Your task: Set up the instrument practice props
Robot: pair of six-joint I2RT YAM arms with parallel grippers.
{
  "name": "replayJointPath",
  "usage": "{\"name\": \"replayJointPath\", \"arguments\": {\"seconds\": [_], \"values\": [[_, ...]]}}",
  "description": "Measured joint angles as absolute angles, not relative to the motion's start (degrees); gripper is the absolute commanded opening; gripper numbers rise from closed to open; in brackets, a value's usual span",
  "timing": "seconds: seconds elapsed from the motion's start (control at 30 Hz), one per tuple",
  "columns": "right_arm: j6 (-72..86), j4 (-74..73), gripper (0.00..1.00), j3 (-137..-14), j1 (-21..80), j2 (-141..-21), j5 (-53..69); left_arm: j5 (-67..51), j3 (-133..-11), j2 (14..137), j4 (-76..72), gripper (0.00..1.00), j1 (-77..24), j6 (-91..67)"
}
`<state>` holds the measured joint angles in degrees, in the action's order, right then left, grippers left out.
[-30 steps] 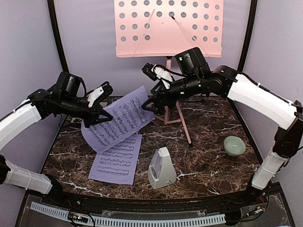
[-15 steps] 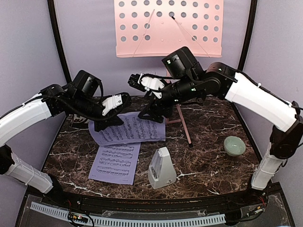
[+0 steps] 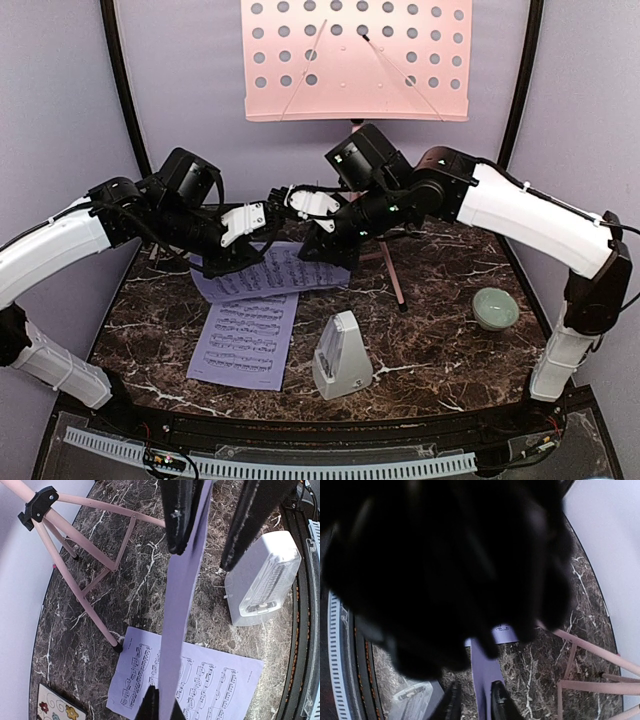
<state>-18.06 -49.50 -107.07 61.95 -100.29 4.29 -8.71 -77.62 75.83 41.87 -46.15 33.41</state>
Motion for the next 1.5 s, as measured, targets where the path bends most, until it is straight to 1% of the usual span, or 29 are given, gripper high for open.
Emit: {"name": "replayJointPath", "arguments": {"seconds": [0.03,0.1,0.13,0.23,0.27,0.3,0.37,0.5,0.6,0.67,0.77,0.83,0.9,0.93,1.0,1.13,1.2,1.23,1.27,1.33,1.4,1.43,1.5], "values": [[-18.0,-49.5,0.0,-107.1,62.0,-100.3,3.9,-8.6,-77.6,75.8,41.8,0.08,-46.2,33.5],[-18.0,-49.4,0.0,-107.1,62.0,-100.3,3.2,-8.2,-77.5,75.8,41.5,0.16,-46.2,33.6],[-18.0,-49.4,0.0,-107.1,62.1,-100.3,2.8,-7.9,-77.4,75.8,41.3,0.24,-46.2,33.5],[-17.9,-49.4,0.0,-107.1,62.2,-100.3,1.7,-6.7,-76.1,75.0,39.7,0.6,-46.2,32.4],[-18.0,-49.4,0.0,-107.0,62.2,-100.3,1.3,-5.9,-75.0,74.3,38.6,0.66,-46.2,31.7],[-18.1,-49.5,0.0,-107.0,62.1,-100.3,0.9,-5.2,-73.4,73.3,37.1,0.7,-46.0,30.9],[-18.2,-49.6,0.0,-106.6,62.2,-100.1,-0.1,-4.8,-69.9,70.8,34.7,0.73,-44.8,28.6],[-18.4,-49.8,0.0,-104.5,62.1,-98.5,-1.7,-7.7,-64.3,65.8,31.2,0.73,-39.2,23.5],[-18.4,-49.3,0.0,-102.6,62.1,-96.1,-2.7,-9.3,-60.3,62.5,27.6,0.72,-36.6,20.1],[-18.4,-48.7,0.0,-101.4,62.0,-94.1,-3.1,-11.1,-57.8,60.4,25.2,0.69,-36.1,18.1],[-18.4,-47.7,0.0,-100.3,61.7,-91.2,-3.3,-14.2,-55.2,58.6,21.9,0.64,-35.1,15.8],[-18.4,-47.2,0.0,-100.0,61.4,-89.3,-3.3,-15.5,-54.2,58.3,20.0,0.57,-34.2,14.5],[-18.4,-46.5,0.0,-99.5,61.3,-88.0,-3.3,-16.2,-53.6,58.4,18.4,0.52,-33.5,13.2],[-18.6,-46.2,0.0,-99.0,61.1,-87.3,-3.2,-16.4,-53.5,58.5,17.7,0.49,-33.4,12.7],[-18.6,-45.9,0.0,-97.8,61.1,-86.1,-2.8,-17.0,-53.4,58.5,16.3,0.38,-33.3,11.6],[-18.6,-45.6,0.0,-95.4,60.8,-84.6,-1.8,-18.7,-53.2,58.5,12.6,0.1,-33.2,9.9],[-18.5,-44.9,0.0,-94.0,60.2,-84.0,-1.0,-19.7,-53.2,58.5,10.5,0.02,-33.1,8.3],[-18.3,-44.6,0.0,-93.3,59.8,-83.6,-0.7,-20.3,-53.2,58.5,9.3,0.0,-33.1,7.9],[-18.1,-44.3,0.06,-92.5,59.4,-83.3,-0.2,-20.8,-53.2,58.5,8.1,0.0,-33.1,7.3],[-17.7,-43.3,0.34,-91.2,58.5,-82.6,0.6,-22.0,-53.3,58.6,6.2,0.0,-33.1,6.6],[-17.2,-42.7,0.56,-90.5,57.6,-82.0,1.6,-23.4,-54.2,59.3,5.9,0.0,-33.1,6.4],[-17.1,-42.6,0.65,-90.5,57.3,-82.0,1.8,-24.2,-55.4,60.2,6.2,0.0,-33.1,6.6],[-16.9,-42.6,0.74,-91.1,56.9,-82.2,2.0,-25.7,-58.8,62.6,7.3,0.0,-33.1,7.4]]}}
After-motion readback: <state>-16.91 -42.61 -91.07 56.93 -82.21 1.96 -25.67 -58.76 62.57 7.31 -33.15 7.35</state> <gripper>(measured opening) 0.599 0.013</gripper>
